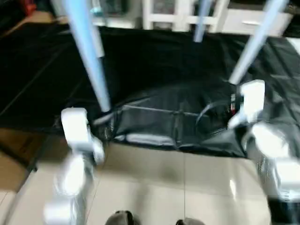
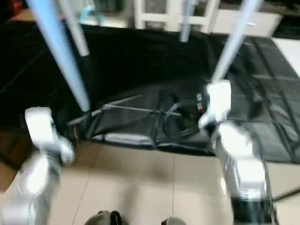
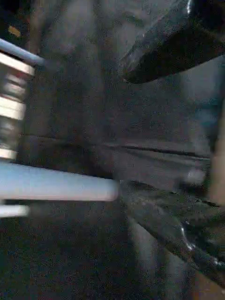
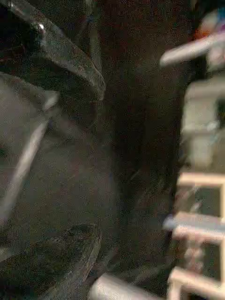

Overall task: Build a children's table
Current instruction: Flip table

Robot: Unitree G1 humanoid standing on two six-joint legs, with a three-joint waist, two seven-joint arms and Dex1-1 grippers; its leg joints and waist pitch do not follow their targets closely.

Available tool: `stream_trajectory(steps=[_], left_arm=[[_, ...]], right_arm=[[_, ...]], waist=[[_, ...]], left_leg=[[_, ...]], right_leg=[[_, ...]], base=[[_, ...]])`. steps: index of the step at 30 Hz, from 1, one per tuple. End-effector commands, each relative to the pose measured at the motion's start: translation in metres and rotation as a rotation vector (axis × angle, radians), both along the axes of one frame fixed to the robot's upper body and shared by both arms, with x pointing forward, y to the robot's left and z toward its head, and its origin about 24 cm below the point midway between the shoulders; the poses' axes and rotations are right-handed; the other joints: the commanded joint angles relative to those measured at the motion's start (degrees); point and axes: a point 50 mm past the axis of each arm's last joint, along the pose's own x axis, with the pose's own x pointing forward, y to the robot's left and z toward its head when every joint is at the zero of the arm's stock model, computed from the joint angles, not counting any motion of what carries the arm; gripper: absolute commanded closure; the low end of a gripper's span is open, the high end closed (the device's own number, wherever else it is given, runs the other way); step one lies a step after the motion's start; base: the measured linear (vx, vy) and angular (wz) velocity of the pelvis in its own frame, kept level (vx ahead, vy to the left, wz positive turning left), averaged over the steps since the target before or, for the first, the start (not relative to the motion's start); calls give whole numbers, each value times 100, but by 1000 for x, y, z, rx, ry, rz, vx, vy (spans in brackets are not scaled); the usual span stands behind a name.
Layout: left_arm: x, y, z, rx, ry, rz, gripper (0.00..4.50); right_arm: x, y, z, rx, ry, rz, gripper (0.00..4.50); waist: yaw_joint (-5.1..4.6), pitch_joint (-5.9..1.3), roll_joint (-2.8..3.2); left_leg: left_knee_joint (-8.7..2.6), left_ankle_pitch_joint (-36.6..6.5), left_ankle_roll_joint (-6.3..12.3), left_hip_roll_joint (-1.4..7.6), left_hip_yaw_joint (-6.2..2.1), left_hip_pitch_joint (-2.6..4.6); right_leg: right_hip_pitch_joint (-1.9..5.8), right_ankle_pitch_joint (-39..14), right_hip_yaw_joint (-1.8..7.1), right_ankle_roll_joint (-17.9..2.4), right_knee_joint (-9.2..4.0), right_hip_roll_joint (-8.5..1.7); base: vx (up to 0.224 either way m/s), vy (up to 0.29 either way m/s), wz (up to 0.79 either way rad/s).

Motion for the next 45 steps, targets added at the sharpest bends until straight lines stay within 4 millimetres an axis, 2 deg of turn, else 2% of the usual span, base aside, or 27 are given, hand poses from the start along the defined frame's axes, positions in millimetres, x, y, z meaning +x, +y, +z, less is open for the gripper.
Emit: stream_trajectory(steps=[1, 10, 12, 13, 15, 16, 18, 19, 20, 21, 22, 23, 24, 26, 30, 31, 32, 34, 35, 36, 37, 39, 40, 41, 42, 43, 45], left_arm=[[2, 0, 7, 34, -43, 32, 78], [8, -7, 16, 46, -69, 92, 78], [10, -10, 19, 69, -86, 90, 78], [11, -10, 19, 70, -88, 88, 78], [12, -11, 20, 81, -92, 85, 78], [12, -11, 20, 90, -93, 84, 78], [13, -11, 22, 86, -97, 94, 78], [14, -11, 21, 75, -93, 97, 78], [14, -10, 23, 69, -98, 102, 78], [15, -10, 26, 70, -110, 86, 78], [15, -11, 27, 71, -113, 81, 78], [16, -11, 30, 70, -127, 63, 78], [16, -11, 32, 69, -136, 55, 78], [16, -12, 35, 63, -153, 38, 78], [16, -12, 38, 80, -166, 25, 78], [16, -13, 38, 89, -166, 23, 78], [16, -13, 38, 93, -164, 24, 78], [16, -12, 37, 91, -162, 28, 78], [16, -11, 37, 89, -162, 34, 78], [16, -11, 37, 89, -162, 35, 78], [16, -10, 37, 84, -162, 41, 78], [16, -10, 37, 84, -161, 39, 78], [16, -10, 37, 84, -161, 39, 78], [16, -10, 37, 85, -161, 38, 78], [16, -9, 37, 86, -162, 40, 78], [16, -9, 37, 85, -163, 44, 78], [16, -9, 37, 85, -163, 50, 78]], right_arm=[[-6, 11, -1, -95, -39, 30, 0], [-8, 19, -7, -70, 1, 28, 0], [-8, 20, -5, -64, -6, 27, 0], [-7, 19, -5, -67, -8, 26, 0], [-7, 19, -5, -59, -12, 24, 0], [-6, 19, -5, -52, -13, 23, 0], [-5, 18, -5, -26, -1, 20, 0], [-5, 18, -5, -22, 2, 19, 0], [-5, 18, -6, -24, 3, 20, 0], [-6, 20, -7, -19, 12, 30, 0], [-6, 20, -8, -18, 15, 32, 0], [-6, 23, -8, -15, 18, 47, 0], [-7, 24, -8, -16, 16, 56, 0], [-8, 28, -8, -11, 17, 86, 0], [-7, 30, -9, 29, 47, 71, 0], [-7, 30, -10, 33, 51, 64, 0], [-7, 30, -10, 37, 52, 62, 0], [-6, 30, -9, 32, 48, 68, 0], [-5, 31, -9, 23, 44, 72, 0], [-5, 31, -9, 22, 44, 72, 0], [-5, 32, -8, 18, 36, 80, 0], [-4, 36, -6, -1, 23, 118, 0], [-4, 37, -6, -2, 23, 119, 0], [-4, 39, -6, -21, 24, 137, 0], [-4, 39, -5, -31, 21, 145, 0], [-4, 40, -5, -35, 16, 151, 0], [-3, 41, -3, -34, 7, 157, 0]], waist=[[-31, -316, -80], [-49, -329, -50], [-123, -349, 29], [-179, -358, 78], [-228, -381, 116], [-274, -360, 77], [-292, -373, -96], [-183, -385, -371], [-69, -391, -341], [-56, -300, -342], [-39, -314, -315], [-73, -375, -131], [-134, -346, -125], [-156, -334, -60], [-180, -143, -89], [-250, -155, 7], [-278, -29, 0], [-163, -6, 86], [-44, 48, 74], [-24, 72, -1], [-122, -135, -345], [69, -187, -367], [65, -196, -364], [66, -206, -267], [38, -233, -223], [-22, -255, -12], [-319, -355, 241]], left_leg=[[-499, -2041, -54, 278, -160, 180], [-519, -1728, -119, 346, -198, 236], [-623, -1845, -397, 582, -398, 359], [-757, -1852, -310, 888, -588, 439], [-872, -1634, 114, 1199, -756, 522], [-881, -1662, 487, 1175, -719, 473], [-629, -1857, 1112, 694, -401, 301], [371, -1509, 1160, -348, 112, -37], [526, -1129, 1083, -358, 37, -104], [370, -431, 760, -250, -120, -250], [208, -390, 670, -205, -170, -214], [-107, -633, 807, 161, -388, 1], [-168, -740, 876, 202, -465, -64], [-254, -1428, 820, 388, -488, 160], [-287, -2948, 172, 228, -404, 445], [-159, -3441, -141, 305, -262, 989], [-283, -4303, -287, 481, -357, 1307], [-1016, -5357, -417, 1101, -465, 921], [-1288, -5885, -419, 1198, -229, 847], [-1275, -5992, -55, 844, -291, 479], [-449, -4591, 179, 178, -84, 781], [658, -1227, 700, -197, -273, 67], [705, -966, 736, -226, -384, -133], [487, -242, 773, -225, -463, -261], [319, 23, 848, -202, -440, -200], [-9, 380, 927, -73, -414, 49], [-326, -46, 1669, 506, -1049, 703]], right_leg=[[92, -1541, 222, -709, -572, -392], [83, -896, 192, -680, -531, -293], [88, -171, 45, -709, -402, -80], [46, 19, -39, -776, -230, -62], [-62, -23, -90, -875, 63, -97], [-76, 36, -95, -1034, 118, -165], [15, 266, 15, -1774, -167, -317], [337, -150, 222, -2080, -713, -463], [437, -593, 337, -1932, -765, -664], [441, -1199, 299, -1120, -681, -702], [406, -1412, 252, -673, -683, -622], [301, -1211, 205, -166, -645, -577], [314, -1090, 144, -174, -559, -485], [185, -1532, 60, -435, -659, -500], [123, -4106, -39, -173, -895, -511], [-193, -4608, -1, 41, -1109, -233], [-315, -3841, -324, 48, -921, 21], [127, -2230, -344, -139, 255, -72], [141, -1105, -383, -376, 715, -105], [465, -1232, -155, -180, 733, -226], [304, -3099, 329, 37, -246, -470], [853, -5192, 880, -132, -922, -1134], [999, -4801, 869, -302, -828, -1068], [1049, -2786, 568, -1040, -685, -706], [994, -2309, 416, -1197, -665, -523], [870, -1755, 95, -1258, -637, -261], [394, -1130, -246, -782, 27, 129]], base=[[0, 0, 0], [0, 0, 0], [0, 0, 0], [0, 0, 0], [14, -77, 8], [13, -97, 8], [-7, -155, 0], [-17, -167, -3], [-28, -159, -3], [-37, -133, -7], [-37, -133, -7], [-54, -85, -7], [-55, -55, -2], [-28, -28, -1], [0, 0, 0], [0, 0, 0], [-52, 45, -23], [-22, 81, -60], [-2, 61, -69], [23, -26, -31], [23, -26, -31], [87, -60, -9], [93, -57, -9], [113, -30, 4], [142, 13, 11], [142, 13, 11], [196, 69, -1]])
